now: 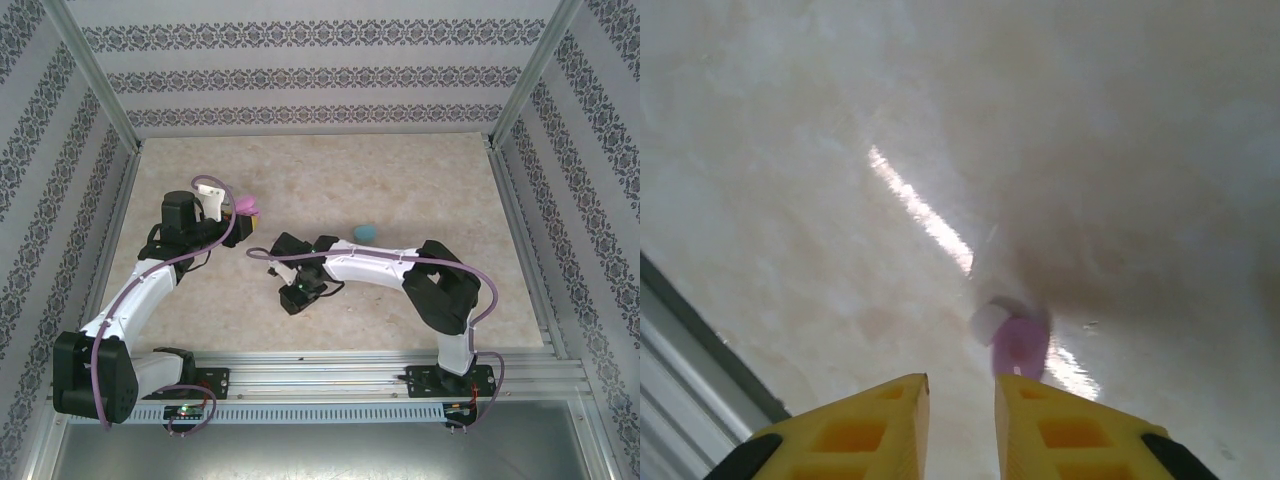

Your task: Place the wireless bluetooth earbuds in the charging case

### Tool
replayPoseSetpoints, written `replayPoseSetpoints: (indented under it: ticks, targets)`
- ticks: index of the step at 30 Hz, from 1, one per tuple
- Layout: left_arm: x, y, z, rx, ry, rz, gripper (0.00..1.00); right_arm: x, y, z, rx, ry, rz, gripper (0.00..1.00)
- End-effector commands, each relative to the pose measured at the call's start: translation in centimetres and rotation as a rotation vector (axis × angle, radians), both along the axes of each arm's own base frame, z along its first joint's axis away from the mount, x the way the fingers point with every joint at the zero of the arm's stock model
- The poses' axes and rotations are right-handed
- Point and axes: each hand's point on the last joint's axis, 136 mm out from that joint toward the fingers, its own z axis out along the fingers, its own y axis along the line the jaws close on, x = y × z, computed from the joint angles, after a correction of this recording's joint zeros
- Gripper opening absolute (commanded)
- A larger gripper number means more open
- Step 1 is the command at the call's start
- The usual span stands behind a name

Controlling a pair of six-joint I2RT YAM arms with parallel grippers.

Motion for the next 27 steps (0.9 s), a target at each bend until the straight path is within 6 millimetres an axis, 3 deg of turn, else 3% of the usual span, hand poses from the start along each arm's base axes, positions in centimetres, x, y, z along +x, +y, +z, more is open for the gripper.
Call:
replayPoseSetpoints:
  ticks: [1, 6, 14, 19, 27]
  targets:
    - [-0.1, 0.0, 0.1, -0.016, 0.012, -0.007, 0.21, -2.0, 0.8, 0.6, 0.04, 0.066, -0.001, 0.21]
    - [-0.1, 0.0, -0.1, -0.015, 0.015, -0.006, 0.21, -2.8, 0.9, -0.4, 0.022, 0.088, 0.008, 0.19]
    - [-0.1, 0.1, -0.2, -0.01, 0.016, -0.005, 0.21, -2.2, -0.4, -2.8, -0.033, 0.117, -0.016, 0.18]
    - [-0.3, 0.1, -0.3, -0.006, 0.02, -0.005, 0.21, -1.7, -0.8, -3.3, -0.043, 0.119, -0.022, 0.18]
    - [-0.3, 0.2, -0.3, 0.0, 0.019, -0.003, 0.22, 1.3, -2.9, -3.3, -0.108, 0.068, -0.104, 0.18]
